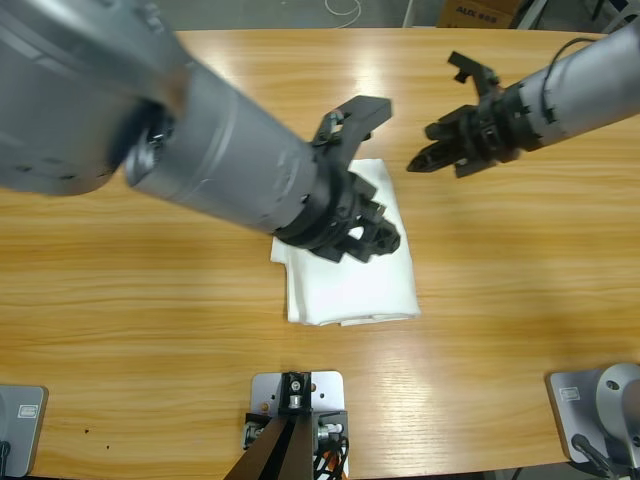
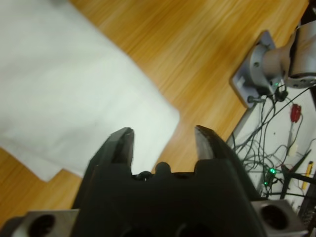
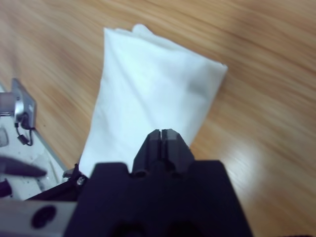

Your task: Fold clothes

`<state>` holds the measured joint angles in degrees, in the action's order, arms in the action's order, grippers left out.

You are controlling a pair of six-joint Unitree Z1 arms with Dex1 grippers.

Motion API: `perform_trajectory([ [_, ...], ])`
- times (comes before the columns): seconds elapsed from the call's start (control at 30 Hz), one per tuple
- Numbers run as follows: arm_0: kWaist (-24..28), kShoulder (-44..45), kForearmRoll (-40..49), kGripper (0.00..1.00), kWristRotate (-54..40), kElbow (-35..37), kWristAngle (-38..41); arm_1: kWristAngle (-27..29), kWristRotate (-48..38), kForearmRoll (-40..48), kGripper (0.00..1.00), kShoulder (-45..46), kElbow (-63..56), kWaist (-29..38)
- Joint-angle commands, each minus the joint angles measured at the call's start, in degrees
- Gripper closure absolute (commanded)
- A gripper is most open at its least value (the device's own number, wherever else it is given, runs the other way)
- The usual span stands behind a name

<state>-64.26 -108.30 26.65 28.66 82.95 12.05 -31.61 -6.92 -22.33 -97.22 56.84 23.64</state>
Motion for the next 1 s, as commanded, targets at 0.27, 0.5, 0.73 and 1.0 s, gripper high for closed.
perform_trajectory([
  [0.27,-0.9,-7.9,1.6,1.000,0.9,1.0,3.1,-4.2,1.0,8.9,1.000,-15.7,-1.7,-0.1],
  [0.5,-1.0,-7.7,2.3,1.000,0.9,0.5,3.2,-2.7,0.0,10.9,1.000,-20.3,-0.9,3.2],
  [0.73,-1.0,-10.4,7.7,1.000,3.7,1.1,2.2,-1.3,-0.4,10.1,1.000,-20.0,-1.2,3.9],
  [1.0,-0.4,-17.4,9.6,1.000,9.4,7.4,-0.7,-0.8,0.0,8.5,1.000,-18.9,-1.6,4.1],
])
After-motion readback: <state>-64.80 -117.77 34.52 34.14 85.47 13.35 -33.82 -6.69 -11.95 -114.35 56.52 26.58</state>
